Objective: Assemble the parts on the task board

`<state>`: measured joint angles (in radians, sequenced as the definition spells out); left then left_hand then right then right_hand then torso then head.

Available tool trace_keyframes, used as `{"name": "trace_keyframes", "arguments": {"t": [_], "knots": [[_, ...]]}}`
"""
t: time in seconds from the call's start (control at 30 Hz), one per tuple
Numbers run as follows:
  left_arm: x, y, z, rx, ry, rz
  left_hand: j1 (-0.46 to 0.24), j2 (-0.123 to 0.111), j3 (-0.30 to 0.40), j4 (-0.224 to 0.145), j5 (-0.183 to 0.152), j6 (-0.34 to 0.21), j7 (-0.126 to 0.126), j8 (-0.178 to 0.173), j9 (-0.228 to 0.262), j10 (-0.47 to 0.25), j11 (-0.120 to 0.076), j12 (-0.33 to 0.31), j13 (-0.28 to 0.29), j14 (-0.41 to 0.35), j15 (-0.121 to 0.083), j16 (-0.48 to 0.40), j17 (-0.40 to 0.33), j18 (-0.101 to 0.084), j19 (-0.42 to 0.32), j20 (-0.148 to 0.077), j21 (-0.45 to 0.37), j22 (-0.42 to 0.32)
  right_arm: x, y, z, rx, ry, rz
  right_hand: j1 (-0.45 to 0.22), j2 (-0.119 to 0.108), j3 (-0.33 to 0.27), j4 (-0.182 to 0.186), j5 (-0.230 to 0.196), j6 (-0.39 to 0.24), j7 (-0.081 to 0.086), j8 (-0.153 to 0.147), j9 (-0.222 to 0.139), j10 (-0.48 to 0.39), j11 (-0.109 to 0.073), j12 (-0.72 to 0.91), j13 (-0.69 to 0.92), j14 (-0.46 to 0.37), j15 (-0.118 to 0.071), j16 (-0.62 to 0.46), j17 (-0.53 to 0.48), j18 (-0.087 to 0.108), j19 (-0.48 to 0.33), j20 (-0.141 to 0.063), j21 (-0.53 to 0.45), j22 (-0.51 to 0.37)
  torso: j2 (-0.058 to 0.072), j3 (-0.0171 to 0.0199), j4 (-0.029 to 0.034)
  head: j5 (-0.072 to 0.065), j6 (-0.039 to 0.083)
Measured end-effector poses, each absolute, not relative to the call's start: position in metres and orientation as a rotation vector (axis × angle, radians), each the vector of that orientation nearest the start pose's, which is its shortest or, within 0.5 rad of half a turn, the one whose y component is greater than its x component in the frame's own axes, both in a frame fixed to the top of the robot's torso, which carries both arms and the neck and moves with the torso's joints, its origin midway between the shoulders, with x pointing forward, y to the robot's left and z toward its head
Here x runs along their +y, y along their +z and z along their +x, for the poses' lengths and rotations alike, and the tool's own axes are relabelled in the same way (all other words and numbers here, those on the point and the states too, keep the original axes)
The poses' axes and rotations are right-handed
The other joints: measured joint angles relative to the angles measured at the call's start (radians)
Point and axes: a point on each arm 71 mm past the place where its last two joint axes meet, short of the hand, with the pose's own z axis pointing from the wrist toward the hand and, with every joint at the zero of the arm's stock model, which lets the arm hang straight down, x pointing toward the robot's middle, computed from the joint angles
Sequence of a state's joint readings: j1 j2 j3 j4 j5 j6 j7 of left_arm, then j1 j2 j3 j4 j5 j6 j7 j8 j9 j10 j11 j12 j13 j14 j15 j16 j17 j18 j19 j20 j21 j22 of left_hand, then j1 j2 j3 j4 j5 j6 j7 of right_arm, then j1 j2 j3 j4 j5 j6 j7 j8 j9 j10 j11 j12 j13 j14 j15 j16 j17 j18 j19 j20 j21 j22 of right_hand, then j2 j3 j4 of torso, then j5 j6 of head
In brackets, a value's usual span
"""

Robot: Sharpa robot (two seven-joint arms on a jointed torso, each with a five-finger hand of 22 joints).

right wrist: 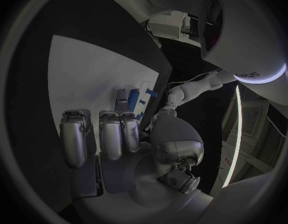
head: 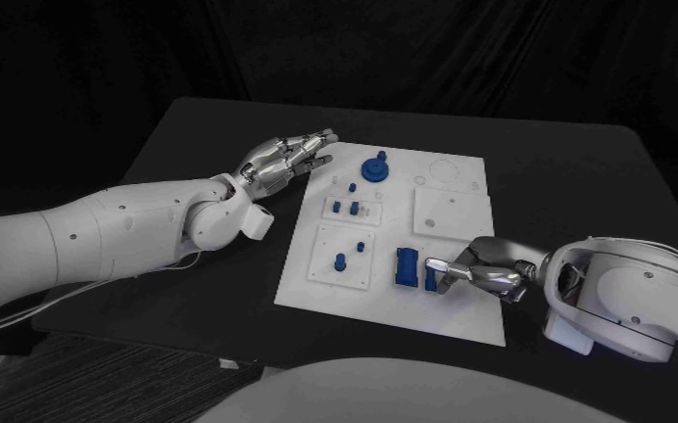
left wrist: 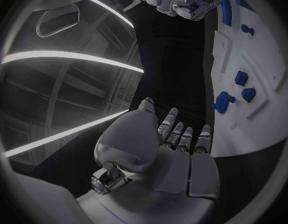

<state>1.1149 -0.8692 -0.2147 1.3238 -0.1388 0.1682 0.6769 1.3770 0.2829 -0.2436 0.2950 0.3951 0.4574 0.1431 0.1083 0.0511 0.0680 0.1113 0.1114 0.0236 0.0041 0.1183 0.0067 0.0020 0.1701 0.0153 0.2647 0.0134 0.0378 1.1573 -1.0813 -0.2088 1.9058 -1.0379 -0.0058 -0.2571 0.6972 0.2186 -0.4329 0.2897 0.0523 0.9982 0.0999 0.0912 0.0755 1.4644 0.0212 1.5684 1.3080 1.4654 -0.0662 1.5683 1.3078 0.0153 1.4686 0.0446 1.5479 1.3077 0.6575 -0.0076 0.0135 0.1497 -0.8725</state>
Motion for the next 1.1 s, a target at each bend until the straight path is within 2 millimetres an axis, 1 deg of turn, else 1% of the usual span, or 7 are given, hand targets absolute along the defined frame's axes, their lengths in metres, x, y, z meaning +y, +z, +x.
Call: {"name": "trace_keyframes", "arguments": {"t": [0.3, 0.37, 0.63, 0.8, 0.83, 0.93, 1.1], "knots": [[0.2631, -0.2684, 0.4609, 1.574, -1.817, -0.915, 0.000, 0.000, 0.003, -0.003, 0.000, 0.000, 0.000, 0.000, 0.000, -0.001, 0.001, 0.000, 0.000, 0.000, 0.000, 0.000, 0.000, 0.000, 0.000, 0.000, 0.000, 0.001, -0.2056, -0.2506, 0.3497, 2.362, 0.847, 0.111, 0.000, 0.000, 0.000, 0.000, 0.000, 0.007, -0.001, 0.000, 0.001, 0.000, 0.000, 0.000, 0.000, 0.000, 0.000, 0.000, 0.000, 0.000, 0.000, 0.000, 0.005, 0.000, 0.000, 0.0001, 0.0004, -0.001, 0.000], [0.2629, -0.2684, 0.4609, 1.575, -1.818, -0.915, 0.000, 0.000, 0.003, -0.003, 0.000, 0.000, 0.000, 0.000, 0.000, -0.004, 0.004, 0.000, 0.000, 0.000, 0.000, 0.000, 0.000, 0.000, 0.000, 0.000, 0.000, 0.001, -0.2050, -0.2501, 0.3492, 2.360, 0.852, 0.111, 0.000, 0.000, 0.000, 0.000, 0.000, 0.009, -0.003, 0.000, 0.001, 0.000, 0.000, 0.000, 0.000, 0.000, 0.000, 0.000, 0.000, 0.000, 0.000, 0.000, 0.005, 0.000, 0.000, 0.0001, 0.0004, 0.000, 0.000], [0.2625, -0.2683, 0.4607, 1.576, -1.823, -0.915, 0.000, 0.000, 0.003, -0.003, 0.000, 0.000, 0.000, 0.000, 0.000, -0.004, 0.004, 0.000, 0.000, 0.000, 0.000, 0.000, 0.000, 0.000, 0.000, 0.000, 0.000, 0.001, -0.2032, -0.2495, 0.3494, 2.351, 0.862, 0.112, 0.000, 0.000, 0.000, 0.000, 0.000, 0.009, -0.003, 0.000, -0.001, 0.000, 0.000, 0.000, 0.000, 0.000, 0.000, 0.000, 0.000, 0.000, 0.000, 0.000, 0.009, 0.000, 0.000, 0.0003, 0.0002, 0.002, 0.000], [0.2626, -0.2683, 0.4605, 1.577, -1.825, -0.915, 0.000, 0.000, 0.003, -0.003, 0.000, 0.000, 0.000, 0.000, 0.000, -0.004, 0.004, 0.000, 0.000, 0.000, 0.000, 0.000, 0.000, 0.000, 0.000, 0.000, 0.000, 0.001, -0.2006, -0.2500, 0.3501, 2.351, 0.867, 0.108, 0.000, 0.000, 0.000, 0.000, 0.000, 0.005, 0.001, 0.000, -0.004, 0.000, 0.000, 0.000, 0.000, 0.000, 0.000, 0.000, 0.000, 0.000, 0.000, 0.000, 0.009, 0.000, 0.000, 0.0003, -0.0002, 0.000, 0.000], [0.2626, -0.2683, 0.4605, 1.577, -1.825, -0.915, 0.000, 0.000, 0.003, -0.003, 0.000, 0.000, 0.000, 0.000, 0.000, -0.004, 0.004, 0.000, 0.000, 0.000, 0.000, 0.000, 0.000, 0.000, 0.000, 0.000, 0.000, 0.001, -0.2002, -0.2502, 0.3504, 2.351, 0.867, 0.107, 0.000, 0.000, 0.000, 0.000, 0.000, 0.002, 0.004, -0.004, -0.004, 0.000, 0.000, 0.000, 0.000, 0.000, 0.000, 0.000, 0.000, 0.000, 0.000, 0.000, 0.009, 0.000, -0.001, 0.0003, -0.0002, 0.000, 0.000], [0.2625, -0.2683, 0.4604, 1.578, -1.827, -0.915, 0.000, 0.000, 0.003, -0.003, 0.000, 0.000, 0.000, 0.000, 0.000, -0.004, 0.004, 0.000, 0.000, 0.000, 0.007, 0.000, 0.001, 0.000, 0.000, 0.000, 0.000, 0.002, -0.1992, -0.2511, 0.3516, 2.351, 0.867, 0.107, 0.000, 0.000, 0.000, 0.000, 0.000, 0.002, 0.004, -0.006, -0.005, 0.000, 0.000, 0.000, 0.000, 0.000, 0.000, 0.000, 0.000, 0.000, 0.000, 0.000, 0.009, 0.000, -0.001, 0.0003, -0.0002, 0.000, 0.000], [0.2625, -0.2683, 0.4604, 1.578, -1.828, -0.915, 0.000, 0.000, 0.003, -0.003, 0.004, 0.000, 0.000, 0.000, 0.000, -0.004, 0.004, 0.000, 0.000, 0.000, 0.007, 0.000, 0.001, 0.000, 0.000, 0.000, 0.000, 0.002, -0.1987, -0.2528, 0.3539, 2.354, 0.863, 0.111, 0.004, 0.004, 0.000, 0.000, 0.000, -0.005, 0.004, -0.010, -0.007, 0.000, 0.000, 0.000, 0.000, 0.000, 0.000, 0.000, 0.000, 0.000, 0.000, 0.000, 0.009, 0.000, -0.001, 0.0003, -0.0002, 0.001, 0.000]]}}
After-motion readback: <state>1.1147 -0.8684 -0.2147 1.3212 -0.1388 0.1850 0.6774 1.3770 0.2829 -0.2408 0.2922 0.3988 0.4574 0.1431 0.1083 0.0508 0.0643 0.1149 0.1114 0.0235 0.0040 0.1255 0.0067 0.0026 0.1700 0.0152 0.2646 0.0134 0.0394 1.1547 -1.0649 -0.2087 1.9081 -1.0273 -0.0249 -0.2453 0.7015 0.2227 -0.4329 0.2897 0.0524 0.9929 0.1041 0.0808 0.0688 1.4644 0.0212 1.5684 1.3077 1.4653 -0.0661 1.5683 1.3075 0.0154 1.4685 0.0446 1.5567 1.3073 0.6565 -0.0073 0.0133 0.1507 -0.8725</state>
